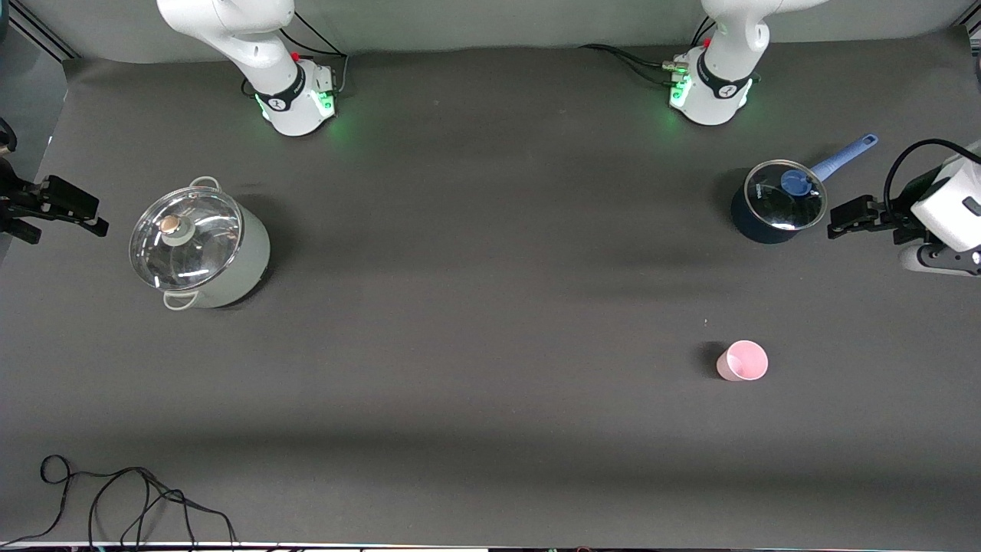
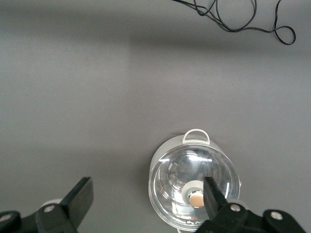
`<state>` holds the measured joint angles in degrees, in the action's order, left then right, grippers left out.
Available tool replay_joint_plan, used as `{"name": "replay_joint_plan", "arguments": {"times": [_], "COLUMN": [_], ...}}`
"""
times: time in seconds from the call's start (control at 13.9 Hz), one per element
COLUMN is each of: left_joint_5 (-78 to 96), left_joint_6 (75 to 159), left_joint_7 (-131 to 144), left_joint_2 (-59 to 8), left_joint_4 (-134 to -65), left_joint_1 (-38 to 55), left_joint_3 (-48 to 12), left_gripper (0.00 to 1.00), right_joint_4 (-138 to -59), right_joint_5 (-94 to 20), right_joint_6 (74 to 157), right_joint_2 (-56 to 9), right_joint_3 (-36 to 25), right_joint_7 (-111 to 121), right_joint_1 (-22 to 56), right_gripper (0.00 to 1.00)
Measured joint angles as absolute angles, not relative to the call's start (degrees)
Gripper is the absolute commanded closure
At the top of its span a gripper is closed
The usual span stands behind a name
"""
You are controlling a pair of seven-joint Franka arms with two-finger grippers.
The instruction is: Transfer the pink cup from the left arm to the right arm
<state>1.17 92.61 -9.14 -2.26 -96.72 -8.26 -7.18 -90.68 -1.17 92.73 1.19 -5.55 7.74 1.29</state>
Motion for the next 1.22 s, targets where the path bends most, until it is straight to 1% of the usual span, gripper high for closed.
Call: {"name": "replay_joint_plan", "arguments": {"times": [0.43, 0.72, 1.0, 1.22], "left_joint_5": [1.7, 7.0, 18.3, 28.0], "left_joint_6": [93.4, 94.9, 96.1, 96.1], "left_joint_7": [-32.2, -50.7, -75.9, -94.4], "left_joint_2": [-2.3, -2.3, -4.2, -9.6], "left_joint_4": [-97.1, -97.0, -97.2, -97.6], "left_joint_1": [-9.6, -10.7, -18.9, -26.0], "left_joint_3": [-7.1, -7.0, -6.6, -6.4], "left_gripper": [0.0, 0.01, 0.02, 0.04], "right_joint_4": [-90.5, -90.5, -90.4, -90.3], "right_joint_5": [-1.2, -1.2, -1.2, -1.2], "right_joint_6": [92.1, 92.0, 92.0, 92.0], "right_joint_2": [1.2, 1.2, 1.2, 1.2], "right_joint_3": [-5.6, -5.7, -5.7, -5.8], "right_joint_7": [7.7, 7.4, 2.6, 1.9], "right_joint_1": [1.3, 1.2, 1.2, 1.2], "right_gripper": [0.0, 0.0, 0.0, 0.0]}}
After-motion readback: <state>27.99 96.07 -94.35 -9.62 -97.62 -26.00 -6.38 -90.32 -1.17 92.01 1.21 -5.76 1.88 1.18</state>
